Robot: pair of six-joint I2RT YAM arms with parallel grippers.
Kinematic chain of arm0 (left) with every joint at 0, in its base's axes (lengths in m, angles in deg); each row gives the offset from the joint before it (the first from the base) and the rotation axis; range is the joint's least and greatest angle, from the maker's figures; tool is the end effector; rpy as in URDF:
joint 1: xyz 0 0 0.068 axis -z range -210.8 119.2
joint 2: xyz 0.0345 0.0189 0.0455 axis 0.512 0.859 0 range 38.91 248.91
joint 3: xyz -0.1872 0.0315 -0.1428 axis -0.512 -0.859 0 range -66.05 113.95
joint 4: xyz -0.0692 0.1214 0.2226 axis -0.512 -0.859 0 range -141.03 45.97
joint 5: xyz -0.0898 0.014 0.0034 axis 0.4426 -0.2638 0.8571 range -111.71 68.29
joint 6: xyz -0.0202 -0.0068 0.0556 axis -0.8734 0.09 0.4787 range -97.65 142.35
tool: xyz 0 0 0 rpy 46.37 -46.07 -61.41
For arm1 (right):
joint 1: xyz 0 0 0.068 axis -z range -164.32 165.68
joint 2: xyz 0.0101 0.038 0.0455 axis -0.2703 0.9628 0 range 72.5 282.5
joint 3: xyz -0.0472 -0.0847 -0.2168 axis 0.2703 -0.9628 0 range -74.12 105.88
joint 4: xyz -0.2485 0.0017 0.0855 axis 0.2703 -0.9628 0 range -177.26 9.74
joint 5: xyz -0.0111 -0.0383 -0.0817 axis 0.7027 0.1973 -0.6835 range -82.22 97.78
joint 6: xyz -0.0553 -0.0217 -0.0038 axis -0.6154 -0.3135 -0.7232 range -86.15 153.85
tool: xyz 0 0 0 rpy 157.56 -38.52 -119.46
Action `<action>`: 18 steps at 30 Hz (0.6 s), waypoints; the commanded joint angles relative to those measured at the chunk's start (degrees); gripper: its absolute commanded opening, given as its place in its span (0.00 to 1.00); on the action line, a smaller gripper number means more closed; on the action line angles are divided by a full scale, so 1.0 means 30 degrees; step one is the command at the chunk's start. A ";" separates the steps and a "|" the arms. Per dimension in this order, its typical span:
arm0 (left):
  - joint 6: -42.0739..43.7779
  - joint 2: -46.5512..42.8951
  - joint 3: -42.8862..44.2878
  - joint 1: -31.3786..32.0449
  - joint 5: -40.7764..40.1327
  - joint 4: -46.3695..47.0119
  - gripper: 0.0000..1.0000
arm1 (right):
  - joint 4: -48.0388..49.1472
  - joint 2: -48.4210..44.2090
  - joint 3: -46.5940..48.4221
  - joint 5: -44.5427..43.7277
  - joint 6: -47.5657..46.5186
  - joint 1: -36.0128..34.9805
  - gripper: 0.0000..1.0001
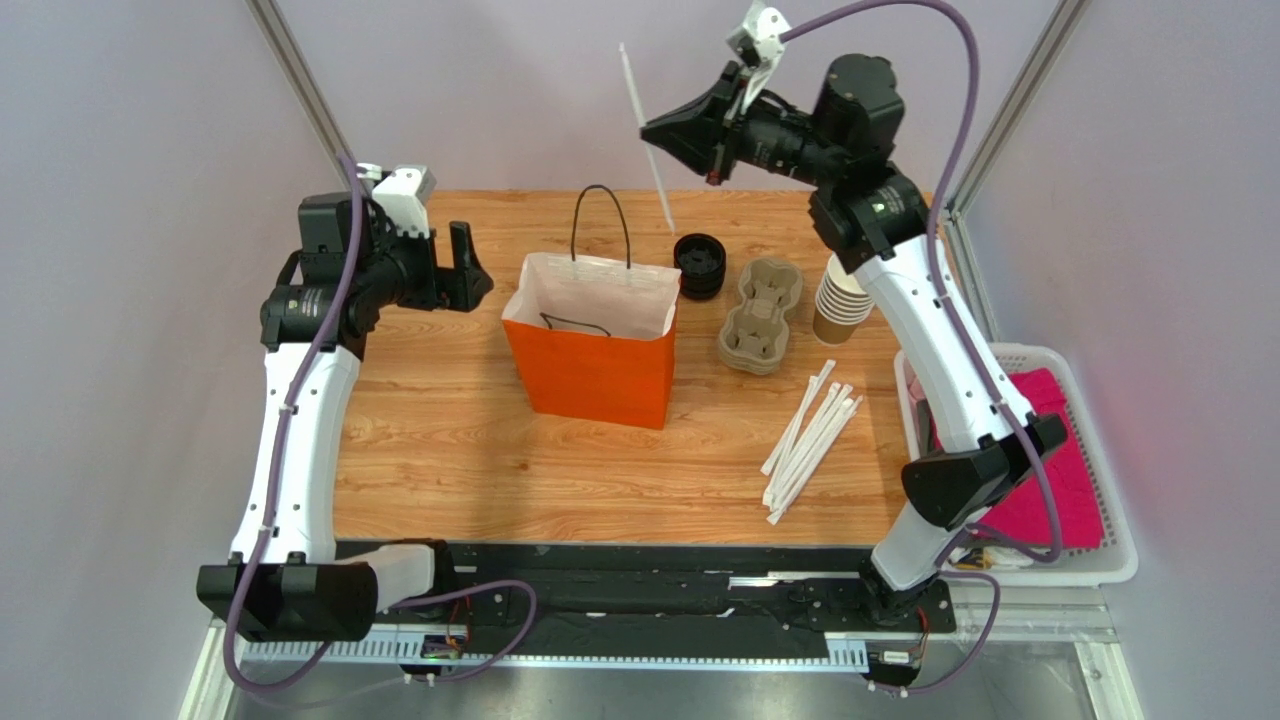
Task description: Pack the takeout coffee
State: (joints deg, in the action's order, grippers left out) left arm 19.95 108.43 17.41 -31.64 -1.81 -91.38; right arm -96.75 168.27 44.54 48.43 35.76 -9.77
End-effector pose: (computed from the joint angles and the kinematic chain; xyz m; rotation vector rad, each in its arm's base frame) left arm 0.2614 -0.0110 0.3808 0.1408 2.1352 -0.3892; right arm 0.3065 0.1773 0.5027 -0.8744 1.2833 0.8958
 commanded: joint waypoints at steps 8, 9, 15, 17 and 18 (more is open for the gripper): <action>-0.0433 -0.1667 -0.1043 -0.0452 0.1803 0.0785 0.99 | 0.1338 0.1359 -0.0671 0.3707 -0.5527 -0.2560 0.00; -0.0346 -0.1755 -0.1130 -0.0452 0.1949 0.0755 0.99 | 0.1308 0.1417 -0.0934 0.3882 -0.5936 -0.2561 0.00; -0.0023 -0.2166 -0.1219 -0.0481 0.1805 0.0229 0.99 | 0.0282 0.1593 -0.2369 0.4294 -0.6848 -0.2970 0.00; 0.0152 -0.2079 -0.1103 -0.0452 0.1746 -0.0267 0.99 | 0.0311 0.1535 -0.3333 0.4207 -0.7023 -0.3088 0.00; 0.0240 -0.2020 -0.1043 -0.0452 0.1658 -0.0473 0.99 | 0.0282 0.1448 -0.3658 0.4090 -0.7082 -0.3059 0.00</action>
State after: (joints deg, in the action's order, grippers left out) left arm 19.30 103.00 13.87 -32.52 2.69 -91.38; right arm -95.27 172.84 36.71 59.51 17.90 -18.16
